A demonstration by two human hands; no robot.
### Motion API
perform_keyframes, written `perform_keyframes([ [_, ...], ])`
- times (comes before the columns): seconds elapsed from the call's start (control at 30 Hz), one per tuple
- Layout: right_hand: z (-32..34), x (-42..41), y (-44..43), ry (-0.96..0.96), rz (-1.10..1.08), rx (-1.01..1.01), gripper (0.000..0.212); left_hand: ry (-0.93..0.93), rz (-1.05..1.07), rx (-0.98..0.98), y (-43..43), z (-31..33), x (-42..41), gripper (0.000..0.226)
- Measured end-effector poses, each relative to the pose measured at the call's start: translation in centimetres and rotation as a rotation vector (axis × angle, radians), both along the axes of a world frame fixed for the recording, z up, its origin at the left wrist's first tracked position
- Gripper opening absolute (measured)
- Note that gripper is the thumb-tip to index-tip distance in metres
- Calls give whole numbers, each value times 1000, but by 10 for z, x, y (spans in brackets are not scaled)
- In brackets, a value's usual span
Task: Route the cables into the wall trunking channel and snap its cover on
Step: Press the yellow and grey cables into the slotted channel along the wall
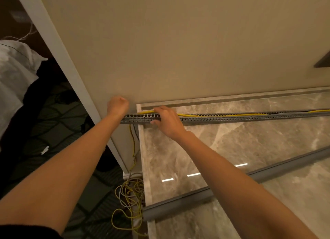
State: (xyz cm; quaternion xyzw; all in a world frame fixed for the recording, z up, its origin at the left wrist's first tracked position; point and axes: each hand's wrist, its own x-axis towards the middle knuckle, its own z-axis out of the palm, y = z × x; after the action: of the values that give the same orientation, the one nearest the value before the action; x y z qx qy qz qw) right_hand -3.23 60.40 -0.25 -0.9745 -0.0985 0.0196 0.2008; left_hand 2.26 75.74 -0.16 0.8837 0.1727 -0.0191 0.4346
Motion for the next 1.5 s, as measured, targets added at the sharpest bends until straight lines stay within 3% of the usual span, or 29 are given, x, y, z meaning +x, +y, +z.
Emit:
perform_keyframes([
  [0.17,0,1,13,33,-145,80,38,280,-188,-295,19,-16,3,36],
  [0.3,5,6,15,92,-192,64,37,328,-375,-135,21,-20,11,35],
  [0.47,9,11,17,131,-220,77,39,362,-601,-70,24,-21,18,40],
  [0.57,7,13,17,136,-221,52,37,258,-559,21,25,-25,24,38],
  [0.73,4,12,21,81,-192,-53,22,-68,-505,254,28,-28,22,53],
  [0.87,4,10,21,71,-211,-29,20,-280,-468,348,30,-26,11,42],
  [1.1,7,7,20,81,-253,42,23,-448,-626,542,28,-28,-11,34],
  [1.33,3,7,20,66,-265,33,23,-490,-704,771,27,-18,-15,29],
  [1.5,-1,10,10,91,-310,194,27,-526,-940,709,24,-13,-20,31],
])
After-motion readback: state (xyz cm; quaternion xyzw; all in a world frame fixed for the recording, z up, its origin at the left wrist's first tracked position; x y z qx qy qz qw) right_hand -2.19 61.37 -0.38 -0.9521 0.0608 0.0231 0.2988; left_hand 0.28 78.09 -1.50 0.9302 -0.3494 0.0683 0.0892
